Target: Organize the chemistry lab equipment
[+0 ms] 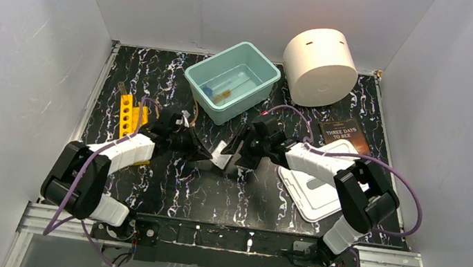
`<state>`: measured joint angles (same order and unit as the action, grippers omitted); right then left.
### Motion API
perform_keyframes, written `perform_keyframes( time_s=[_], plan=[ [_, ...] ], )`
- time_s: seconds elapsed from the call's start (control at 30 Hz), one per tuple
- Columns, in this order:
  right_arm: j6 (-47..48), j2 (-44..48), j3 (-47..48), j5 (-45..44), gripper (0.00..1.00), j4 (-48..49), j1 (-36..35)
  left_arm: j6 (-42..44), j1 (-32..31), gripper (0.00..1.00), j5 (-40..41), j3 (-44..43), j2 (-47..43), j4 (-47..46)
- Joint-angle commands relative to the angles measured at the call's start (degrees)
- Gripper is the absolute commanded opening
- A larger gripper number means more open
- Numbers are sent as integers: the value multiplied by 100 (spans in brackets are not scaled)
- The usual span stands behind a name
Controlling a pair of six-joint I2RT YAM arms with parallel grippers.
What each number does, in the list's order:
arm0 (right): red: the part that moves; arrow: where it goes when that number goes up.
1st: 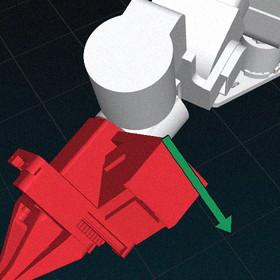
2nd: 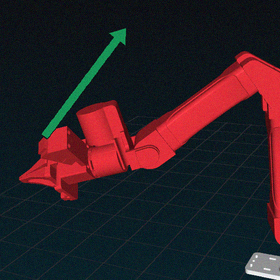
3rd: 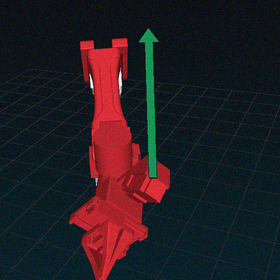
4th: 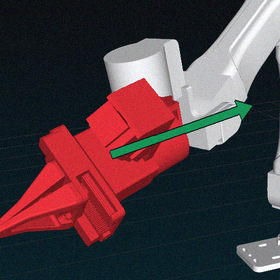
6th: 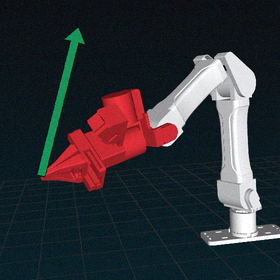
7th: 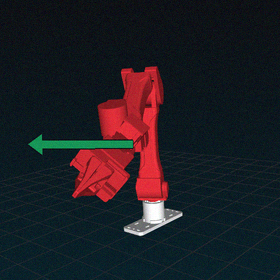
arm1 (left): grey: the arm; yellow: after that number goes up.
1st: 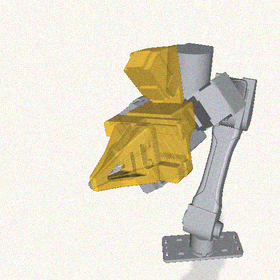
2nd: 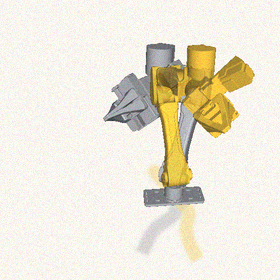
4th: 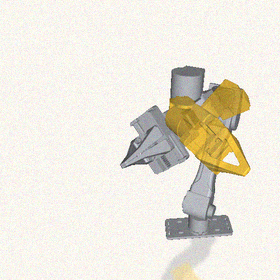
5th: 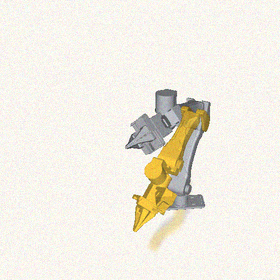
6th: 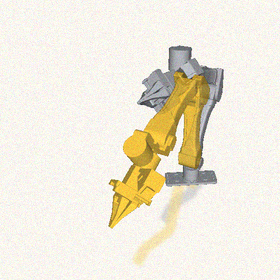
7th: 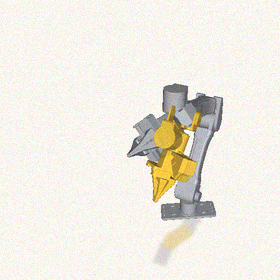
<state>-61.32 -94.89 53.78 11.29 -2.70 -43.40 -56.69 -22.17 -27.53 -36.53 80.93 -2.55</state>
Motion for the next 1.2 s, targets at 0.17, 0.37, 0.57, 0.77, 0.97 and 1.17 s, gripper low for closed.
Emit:
perform_keyframes(
  time_s=[0.17, 0.37, 0.57, 0.77, 0.97, 1.17],
  plan=[
    [-720, 758, -627, 66, 78, 1207, 238, -536, 262, 0, -934, -442, -350, 285],
    [-872, 1236, -775, 243, 86, 1804, 582, -946, 392, 0, -1338, -447, -756, -267],
    [-734, 1231, -536, 561, 87, 2176, 600, -983, 495, 0, -1781, -938, -811, -105],
    [-288, 1534, -365, 517, 85, 2310, 641, -1136, 505, 0, -2095, -1225, -799, -516],
    [-360, 1730, -448, 575, 64, 2852, 674, -1252, 504, 0, -2176, -1409, -695, -660],
    [-469, 2149, -800, 185, 41, 3241, 723, -1117, 512, 0, -2127, -1470, -638, -546]
  ],
)
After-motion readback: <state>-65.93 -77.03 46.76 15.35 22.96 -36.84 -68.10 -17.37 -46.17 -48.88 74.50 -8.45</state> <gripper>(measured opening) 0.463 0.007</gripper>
